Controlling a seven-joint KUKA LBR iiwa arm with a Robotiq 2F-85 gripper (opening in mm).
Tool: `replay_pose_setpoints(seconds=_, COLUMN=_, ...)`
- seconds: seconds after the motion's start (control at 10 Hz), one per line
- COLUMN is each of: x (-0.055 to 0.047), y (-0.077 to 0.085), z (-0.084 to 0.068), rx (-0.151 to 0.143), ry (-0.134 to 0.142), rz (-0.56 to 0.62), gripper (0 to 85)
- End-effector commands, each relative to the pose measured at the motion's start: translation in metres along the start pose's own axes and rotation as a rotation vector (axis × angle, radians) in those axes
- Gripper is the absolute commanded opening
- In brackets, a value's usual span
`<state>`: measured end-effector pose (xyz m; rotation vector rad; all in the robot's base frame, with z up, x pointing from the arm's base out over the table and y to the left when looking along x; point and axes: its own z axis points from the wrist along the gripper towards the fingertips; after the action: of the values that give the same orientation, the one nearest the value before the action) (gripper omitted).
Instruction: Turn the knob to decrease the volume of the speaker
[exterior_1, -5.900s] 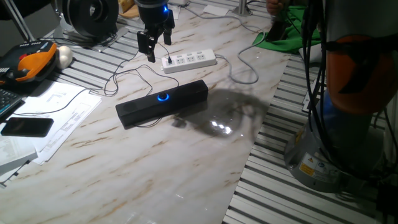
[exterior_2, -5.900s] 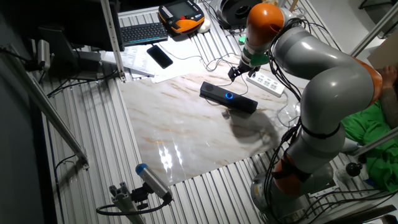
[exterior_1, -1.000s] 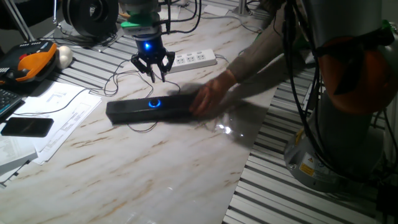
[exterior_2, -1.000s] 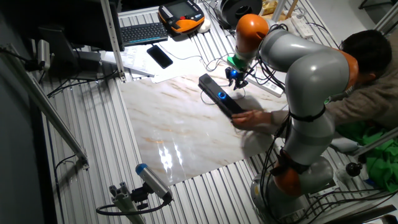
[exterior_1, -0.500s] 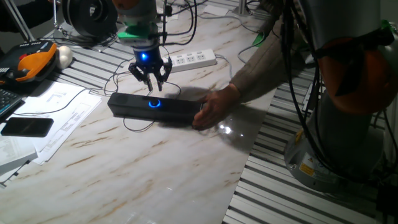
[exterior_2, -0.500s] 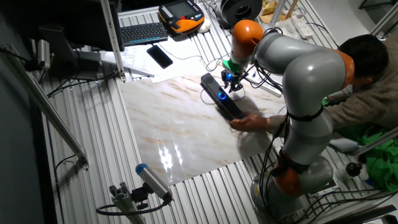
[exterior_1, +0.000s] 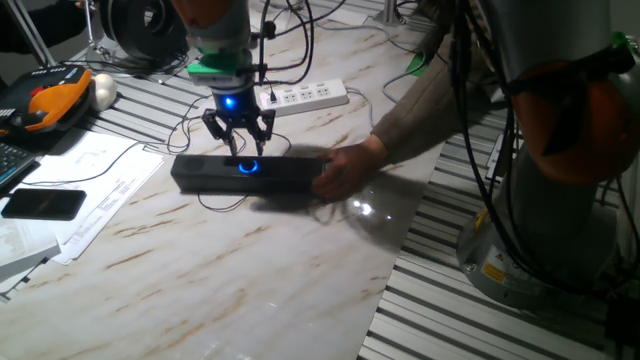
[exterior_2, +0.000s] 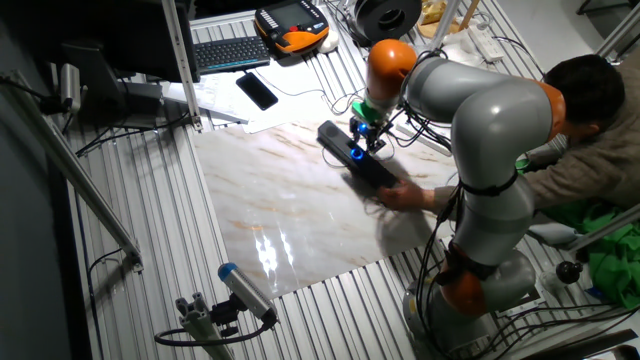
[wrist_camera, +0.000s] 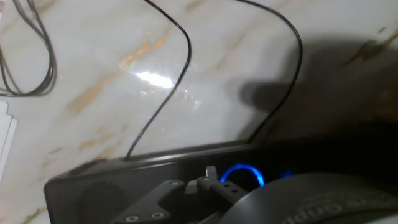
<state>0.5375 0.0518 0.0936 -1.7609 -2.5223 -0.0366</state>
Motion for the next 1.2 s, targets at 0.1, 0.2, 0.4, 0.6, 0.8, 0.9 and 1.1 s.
replay_pose_setpoints(seconds=0.1, x=0.006, y=-0.003, z=0.004, rx=-0.008, ry=-0.010, rz=0.017, gripper=51.0)
replay_pose_setpoints(seconds=0.2, x=0.008, y=-0.003, z=0.006, rx=-0.009, ry=-0.008, rz=0.019, gripper=51.0)
replay_pose_setpoints(seconds=0.4, x=0.006, y=-0.003, z=0.008, rx=-0.013, ry=-0.010, rz=0.014, gripper=51.0)
replay_pose_setpoints(seconds=0.6, x=0.002, y=-0.007, z=0.010, rx=-0.015, ry=-0.009, rz=0.005, gripper=51.0)
replay_pose_setpoints(seconds=0.8, x=-0.002, y=-0.012, z=0.012, rx=-0.018, ry=-0.005, rz=-0.004, gripper=51.0)
replay_pose_setpoints(seconds=0.9, x=-0.005, y=-0.013, z=0.012, rx=-0.019, ry=0.001, rz=-0.008, gripper=51.0)
replay_pose_setpoints(seconds=1.1, x=-0.011, y=-0.017, z=0.012, rx=-0.020, ry=0.009, rz=-0.022, gripper=51.0)
